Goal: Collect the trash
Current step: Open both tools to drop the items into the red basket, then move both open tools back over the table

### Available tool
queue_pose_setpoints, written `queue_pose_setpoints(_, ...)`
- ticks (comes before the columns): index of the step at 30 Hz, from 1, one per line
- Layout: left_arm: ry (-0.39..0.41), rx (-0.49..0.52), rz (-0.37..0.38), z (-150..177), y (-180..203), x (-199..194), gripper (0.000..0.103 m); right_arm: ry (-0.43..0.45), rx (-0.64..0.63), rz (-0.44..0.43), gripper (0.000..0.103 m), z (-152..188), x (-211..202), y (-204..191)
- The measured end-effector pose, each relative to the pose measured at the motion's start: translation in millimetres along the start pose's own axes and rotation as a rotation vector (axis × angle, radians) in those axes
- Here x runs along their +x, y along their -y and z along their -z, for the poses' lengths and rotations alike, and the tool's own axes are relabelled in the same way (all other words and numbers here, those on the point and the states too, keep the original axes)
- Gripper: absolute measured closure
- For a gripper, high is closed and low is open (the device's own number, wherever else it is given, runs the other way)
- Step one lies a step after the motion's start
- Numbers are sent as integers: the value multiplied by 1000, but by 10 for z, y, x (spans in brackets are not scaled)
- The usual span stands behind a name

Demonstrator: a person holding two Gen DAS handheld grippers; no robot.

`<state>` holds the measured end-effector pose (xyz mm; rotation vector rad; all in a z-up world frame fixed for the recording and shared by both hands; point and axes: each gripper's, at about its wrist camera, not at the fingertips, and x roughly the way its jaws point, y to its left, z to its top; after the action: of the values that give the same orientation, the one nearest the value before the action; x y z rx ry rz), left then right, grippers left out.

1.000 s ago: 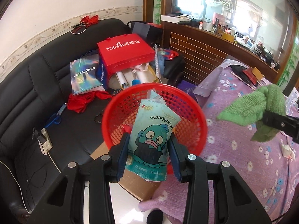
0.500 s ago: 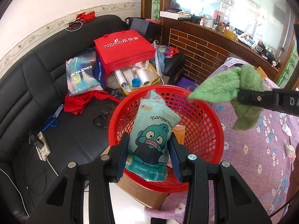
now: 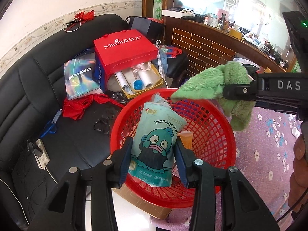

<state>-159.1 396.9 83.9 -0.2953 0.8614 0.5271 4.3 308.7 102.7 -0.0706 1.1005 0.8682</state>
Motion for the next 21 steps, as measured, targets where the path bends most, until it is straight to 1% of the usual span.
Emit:
queue_pose_setpoints(1, 2, -3, -3, -3, -4, 3, 55, -2, 0, -4, 50, -11, 21, -2)
queue_pose_setpoints(2, 3, -10, -1, -3, -11, 7, 50, -1, -1, -17, 45, -27, 44, -2)
queue_pose_setpoints(4, 1, -14, 11, -13, -14, 12, 49, 4, -1, -21, 41, -54, 43, 7)
queue_pose_setpoints(6, 9, -7, 7, -17, -4, -4, 49, 24, 6, -28, 41, -81, -35, 50)
queue_pose_setpoints(10, 23, 4, 12, 0, 60, -55, 47, 64, 16, -7, 41, -69, -256, 178)
queue_pose_setpoints(12, 25, 4, 25, 24, 111, -79, 39, 74, 40, -4, 41, -18, -367, 285)
queue_pose_setpoints(14, 28, 15, 31, 54, 183, -104, 36, 77, 67, 0, 41, 52, -457, 402)
queue_pose_setpoints(21, 38, 74, 47, 131, 477, -221, 36, 76, 140, 34, 41, 402, -754, 790)
